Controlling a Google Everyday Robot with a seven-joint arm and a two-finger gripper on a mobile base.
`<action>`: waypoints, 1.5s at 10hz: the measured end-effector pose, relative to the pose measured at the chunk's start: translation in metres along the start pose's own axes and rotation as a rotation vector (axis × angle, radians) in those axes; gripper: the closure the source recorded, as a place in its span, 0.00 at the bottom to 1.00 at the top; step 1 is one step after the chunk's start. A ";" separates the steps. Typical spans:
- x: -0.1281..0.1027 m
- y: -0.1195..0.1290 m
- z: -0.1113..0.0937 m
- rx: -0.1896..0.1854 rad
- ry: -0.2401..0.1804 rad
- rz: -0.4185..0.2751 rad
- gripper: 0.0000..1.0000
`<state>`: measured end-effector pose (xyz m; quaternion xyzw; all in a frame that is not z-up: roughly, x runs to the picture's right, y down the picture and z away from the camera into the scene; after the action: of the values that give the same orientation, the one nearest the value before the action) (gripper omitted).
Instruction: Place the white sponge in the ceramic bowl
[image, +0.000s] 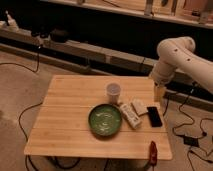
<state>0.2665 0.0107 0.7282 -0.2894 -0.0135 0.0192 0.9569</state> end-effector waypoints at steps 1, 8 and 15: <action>-0.003 0.006 0.007 -0.013 -0.010 -0.016 0.20; 0.000 0.047 0.074 -0.019 -0.140 -0.202 0.20; 0.012 0.042 0.100 0.021 -0.132 -0.220 0.20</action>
<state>0.2737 0.1011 0.7882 -0.2741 -0.1081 -0.0667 0.9533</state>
